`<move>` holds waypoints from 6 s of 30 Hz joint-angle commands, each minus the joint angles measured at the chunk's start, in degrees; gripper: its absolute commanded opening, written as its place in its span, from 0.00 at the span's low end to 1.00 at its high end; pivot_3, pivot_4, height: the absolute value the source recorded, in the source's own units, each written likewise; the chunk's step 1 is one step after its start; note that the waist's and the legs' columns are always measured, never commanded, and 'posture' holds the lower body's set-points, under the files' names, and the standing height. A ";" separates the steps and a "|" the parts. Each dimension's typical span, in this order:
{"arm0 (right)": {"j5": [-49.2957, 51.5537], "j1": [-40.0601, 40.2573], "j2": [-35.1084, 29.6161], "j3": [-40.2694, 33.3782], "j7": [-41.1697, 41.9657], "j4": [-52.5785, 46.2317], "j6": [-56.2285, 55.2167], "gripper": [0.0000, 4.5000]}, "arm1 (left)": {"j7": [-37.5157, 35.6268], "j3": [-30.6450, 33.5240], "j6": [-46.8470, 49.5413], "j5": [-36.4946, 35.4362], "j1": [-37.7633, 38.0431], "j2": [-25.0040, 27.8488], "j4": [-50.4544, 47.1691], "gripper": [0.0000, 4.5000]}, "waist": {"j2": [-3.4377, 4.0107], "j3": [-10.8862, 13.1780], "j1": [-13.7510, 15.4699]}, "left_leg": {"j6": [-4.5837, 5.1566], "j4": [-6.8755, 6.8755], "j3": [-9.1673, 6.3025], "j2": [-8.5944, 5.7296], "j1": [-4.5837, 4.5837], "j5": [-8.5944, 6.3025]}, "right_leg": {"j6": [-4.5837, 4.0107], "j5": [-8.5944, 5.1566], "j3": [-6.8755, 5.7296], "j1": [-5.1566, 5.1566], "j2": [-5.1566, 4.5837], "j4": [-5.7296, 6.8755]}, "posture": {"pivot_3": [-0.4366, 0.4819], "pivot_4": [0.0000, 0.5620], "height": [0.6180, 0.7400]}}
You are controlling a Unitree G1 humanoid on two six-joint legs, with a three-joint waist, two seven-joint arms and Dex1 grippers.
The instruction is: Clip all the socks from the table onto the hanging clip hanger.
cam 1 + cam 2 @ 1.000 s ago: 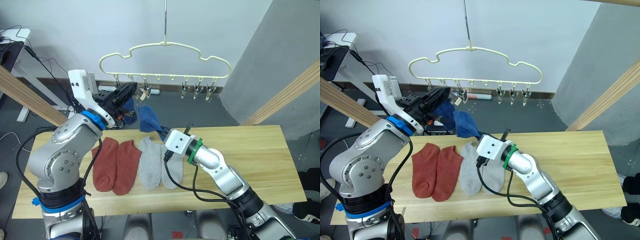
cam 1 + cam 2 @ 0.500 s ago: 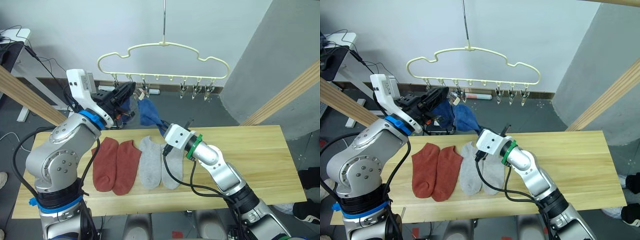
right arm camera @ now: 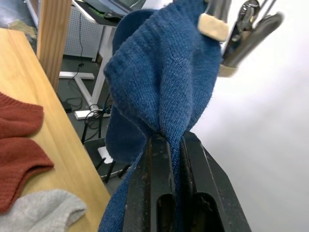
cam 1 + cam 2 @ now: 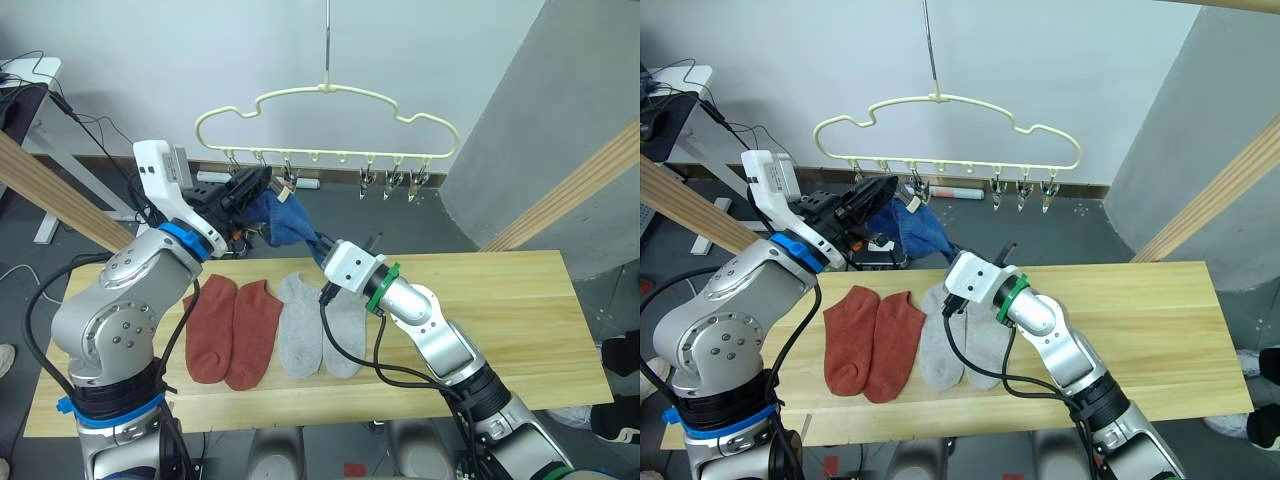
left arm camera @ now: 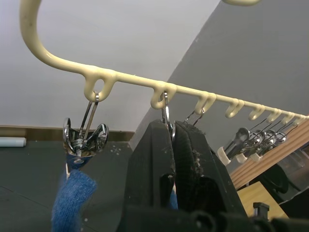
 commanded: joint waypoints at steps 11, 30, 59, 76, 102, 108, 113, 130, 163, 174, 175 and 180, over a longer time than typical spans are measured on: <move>1.12 -0.06 1.61 0.40 1.42 -1.40 -1.49 0.06 | -2.67 0.06 -5.18 1.62 4.00 3.55 -5.71 0.49 | 0.00 0.00 -0.04 | 0.00 0.04 0.01 0.01 0.06 0.00 | 0.00 0.00 0.02 0.00 0.00 0.16 | 0.45 0.59 1.00; 9.14 11.88 -9.76 -3.95 14.78 -17.13 5.62 0.65 | -3.42 -7.28 -18.89 17.93 15.92 3.74 -12.32 0.49 | -0.01 -0.02 0.24 | 0.17 0.03 0.02 -0.01 0.11 -0.09 | 0.00 -0.01 0.05 0.04 -0.12 0.18 | 0.45 0.58 1.00; 38.36 20.23 -26.00 -26.71 19.93 -37.85 28.11 0.66 | 5.64 -23.16 -41.38 46.54 15.48 -17.59 3.62 0.56 | -0.02 -0.03 -1.45 | 0.27 0.08 0.32 -0.01 0.38 -0.10 | 0.10 -0.03 0.32 0.20 0.14 0.25 | 0.33 0.60 1.00; 38.22 20.92 -26.13 -26.57 19.21 -37.86 27.48 0.66 | 6.68 -21.82 -38.31 46.57 8.70 -20.25 8.46 0.67 | -0.03 -0.03 -1.51 | 0.26 0.08 0.32 -0.01 0.38 -0.10 | 0.06 0.01 0.32 0.20 0.14 0.25 | 0.31 0.59 1.00; 38.96 20.37 -25.77 -26.23 19.19 -38.09 27.25 0.66 | 10.58 -22.02 -38.06 50.27 5.83 -23.83 9.12 0.49 | -0.04 -0.03 -1.57 | 0.26 0.11 0.32 -0.02 0.38 -0.10 | 0.04 0.03 0.32 0.21 0.14 0.26 | 0.30 0.59 1.00; 39.07 19.98 -25.29 -25.53 19.07 -38.01 27.14 0.66 | 11.22 -22.27 -37.96 50.91 5.92 -24.25 9.07 0.49 | -0.04 -0.03 -1.59 | 0.26 0.11 0.32 -0.02 0.38 -0.10 | 0.03 0.03 0.32 0.22 0.14 0.26 | 0.30 0.59 1.00; 39.35 19.74 -24.96 -25.38 19.14 -38.23 26.90 0.66 | 11.67 -22.56 -37.74 51.05 5.93 -24.51 9.21 0.49 | -0.04 -0.03 -1.60 | 0.26 0.11 0.32 -0.02 0.38 -0.10 | 0.04 0.03 0.32 0.22 0.14 0.26 | 0.30 0.59 1.00; 41.25 19.41 -24.93 -25.30 19.31 -39.01 27.20 0.66 | 11.82 -23.03 -37.92 52.62 6.31 -25.19 8.95 0.16 | -0.04 -0.03 -1.62 | 0.27 0.11 0.32 -0.02 0.38 -0.10 | 0.04 0.03 0.32 0.22 0.14 0.26 | 0.30 0.60 1.00; 28.58 20.07 -18.02 -11.06 11.60 -36.65 26.37 1.00 | 7.00 -21.07 -34.36 48.69 7.75 -22.29 3.87 0.15 | -0.04 -0.03 -1.57 | 0.26 0.12 0.30 0.00 0.40 -0.09 | 0.11 0.00 0.32 0.22 0.15 0.29 | 0.35 0.58 1.00; 15.97 16.85 -10.00 -2.05 0.05 -27.93 35.81 1.00 | 2.15 -18.22 -30.62 42.30 6.41 -19.48 2.30 0.15 | -0.04 -0.04 -1.59 | 0.24 0.12 0.28 0.02 0.41 -0.09 | 0.09 0.01 0.30 0.20 0.15 0.32 | 0.36 0.58 1.00; 15.36 16.52 -8.37 -1.53 -1.21 -27.01 37.18 1.00 | 1.49 -17.74 -30.18 41.42 6.11 -19.01 2.17 0.15 | -0.04 -0.04 -1.61 | 0.24 0.11 0.28 0.03 0.41 -0.08 | 0.09 0.01 0.30 0.20 0.15 0.32 | 0.36 0.58 1.00; 8.34 14.60 -2.32 3.47 -7.42 -18.02 37.05 1.00 | -1.86 -16.91 -27.94 38.64 4.88 -15.79 1.63 0.15 | -0.08 -0.06 -1.54 | 0.23 0.11 0.28 0.04 0.40 -0.08 | 0.09 0.01 0.30 0.18 0.15 0.30 | 0.37 0.58 1.00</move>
